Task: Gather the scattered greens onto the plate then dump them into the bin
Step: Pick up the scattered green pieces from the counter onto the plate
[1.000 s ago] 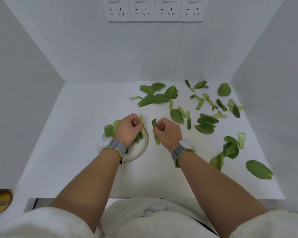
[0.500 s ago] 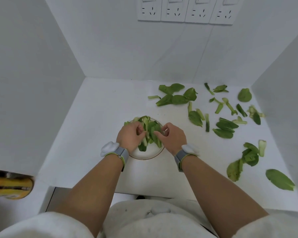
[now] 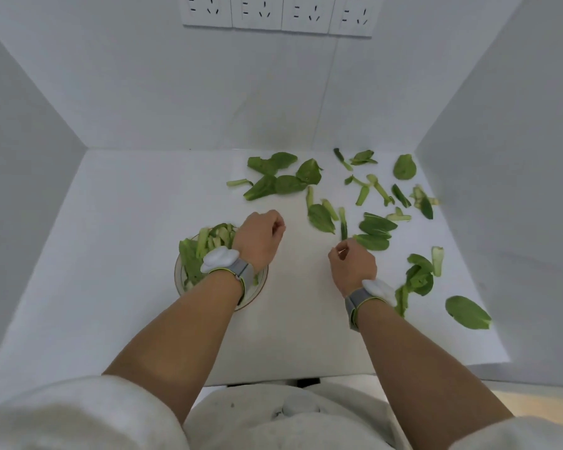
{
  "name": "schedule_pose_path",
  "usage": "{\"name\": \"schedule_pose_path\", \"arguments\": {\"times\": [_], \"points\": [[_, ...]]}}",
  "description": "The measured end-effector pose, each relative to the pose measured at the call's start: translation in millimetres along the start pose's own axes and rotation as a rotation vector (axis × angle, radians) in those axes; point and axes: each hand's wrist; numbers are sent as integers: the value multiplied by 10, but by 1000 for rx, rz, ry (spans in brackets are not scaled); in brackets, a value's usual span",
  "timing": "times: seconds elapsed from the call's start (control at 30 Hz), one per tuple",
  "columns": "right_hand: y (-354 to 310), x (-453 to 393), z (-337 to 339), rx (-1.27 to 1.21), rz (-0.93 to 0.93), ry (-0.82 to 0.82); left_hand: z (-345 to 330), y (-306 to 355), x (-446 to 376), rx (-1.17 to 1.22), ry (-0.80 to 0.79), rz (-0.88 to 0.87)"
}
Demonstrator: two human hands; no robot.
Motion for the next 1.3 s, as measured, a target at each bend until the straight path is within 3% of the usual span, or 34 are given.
{"name": "schedule_pose_path", "arguments": {"times": [0.17,0.33,0.5,0.9,1.0,1.1,1.3], "points": [[211,-317,128,-1,-38,-42,-385,236,-180,-111,-111,-83],[80,-462,67,139,60,-74,-566,267,-380,-346,-217,-134],[51,-583,10,262,69,-114,-766,368,-547,-614,-231,-200],[148,-529,-10,132,122,-99,-884,696,-748,-818,-256,-442],[144,-531,-18,126,104,-100,-873,669,-734,-773,-245,-446],[145,-527,-13,118,70,-116,-850,656,-668,-617,-204,-336],[85,-482,-24,154,70,-118,-567,636,-433,41,-119,-67]]}}
Point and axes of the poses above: each hand's wrist, its own x-axis away from the middle knuckle, its own z-axis out of the back of the hand, y = z × x, and after that the axes turned 1 degree about y, right-handed
